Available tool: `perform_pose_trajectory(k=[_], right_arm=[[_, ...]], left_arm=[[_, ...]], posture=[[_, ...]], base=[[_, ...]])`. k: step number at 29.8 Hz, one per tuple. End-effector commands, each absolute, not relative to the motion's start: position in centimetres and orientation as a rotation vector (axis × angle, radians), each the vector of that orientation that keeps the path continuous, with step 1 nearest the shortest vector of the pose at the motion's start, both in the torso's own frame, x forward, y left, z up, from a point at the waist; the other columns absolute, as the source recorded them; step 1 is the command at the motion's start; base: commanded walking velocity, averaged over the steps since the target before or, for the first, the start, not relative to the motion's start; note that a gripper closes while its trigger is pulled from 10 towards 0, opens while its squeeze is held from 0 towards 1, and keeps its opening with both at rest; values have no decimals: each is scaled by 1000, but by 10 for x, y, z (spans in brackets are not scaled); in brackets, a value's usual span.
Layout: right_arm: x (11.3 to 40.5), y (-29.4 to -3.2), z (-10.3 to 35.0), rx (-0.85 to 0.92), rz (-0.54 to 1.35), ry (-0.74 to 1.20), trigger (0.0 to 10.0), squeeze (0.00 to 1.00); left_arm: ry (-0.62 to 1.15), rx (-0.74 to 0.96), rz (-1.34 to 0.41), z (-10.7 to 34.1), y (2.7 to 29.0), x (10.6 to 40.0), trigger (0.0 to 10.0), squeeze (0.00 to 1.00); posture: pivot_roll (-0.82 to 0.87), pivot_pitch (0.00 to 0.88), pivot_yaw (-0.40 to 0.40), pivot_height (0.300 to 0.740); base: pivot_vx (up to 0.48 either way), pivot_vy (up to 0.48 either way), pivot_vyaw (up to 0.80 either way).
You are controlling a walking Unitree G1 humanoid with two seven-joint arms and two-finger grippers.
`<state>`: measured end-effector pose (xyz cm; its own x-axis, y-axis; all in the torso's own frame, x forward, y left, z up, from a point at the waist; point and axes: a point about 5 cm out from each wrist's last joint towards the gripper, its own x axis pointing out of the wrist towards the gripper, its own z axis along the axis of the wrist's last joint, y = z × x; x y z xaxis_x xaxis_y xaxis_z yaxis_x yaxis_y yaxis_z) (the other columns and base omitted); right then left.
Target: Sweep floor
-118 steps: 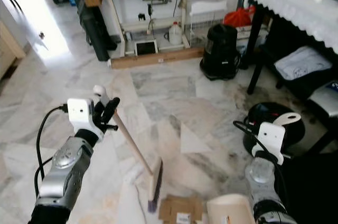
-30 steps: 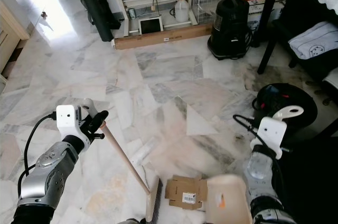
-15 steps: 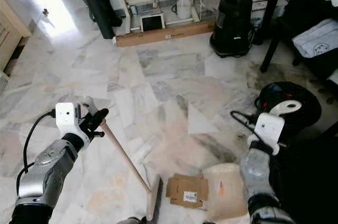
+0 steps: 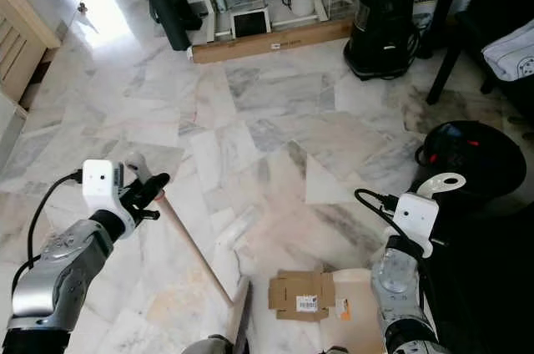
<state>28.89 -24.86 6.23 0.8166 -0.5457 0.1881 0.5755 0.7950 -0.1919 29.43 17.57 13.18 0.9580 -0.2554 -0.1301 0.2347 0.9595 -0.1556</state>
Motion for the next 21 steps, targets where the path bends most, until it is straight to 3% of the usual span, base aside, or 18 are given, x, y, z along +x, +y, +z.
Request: perform_pose_trajectory(k=[1, 13, 21], right_arm=[[283, -244, 48, -258, -577, -48, 10000, 0], [281, -252, 49, -276, -567, -49, 10000, 0], [286, -245, 50, -262, -549, -46, 10000, 0]], left_arm=[[211, -201, -244, 121, 173, 296, 10000, 0], [217, -452, -423, 131, 142, 310, 10000, 0], [197, -492, -449, 140, 145, 311, 10000, 0]], posture=[[216, 222, 172, 740], [184, 229, 158, 740], [186, 213, 151, 740]], base=[[0, 0, 0], [0, 0, 0], [0, 0, 0]])
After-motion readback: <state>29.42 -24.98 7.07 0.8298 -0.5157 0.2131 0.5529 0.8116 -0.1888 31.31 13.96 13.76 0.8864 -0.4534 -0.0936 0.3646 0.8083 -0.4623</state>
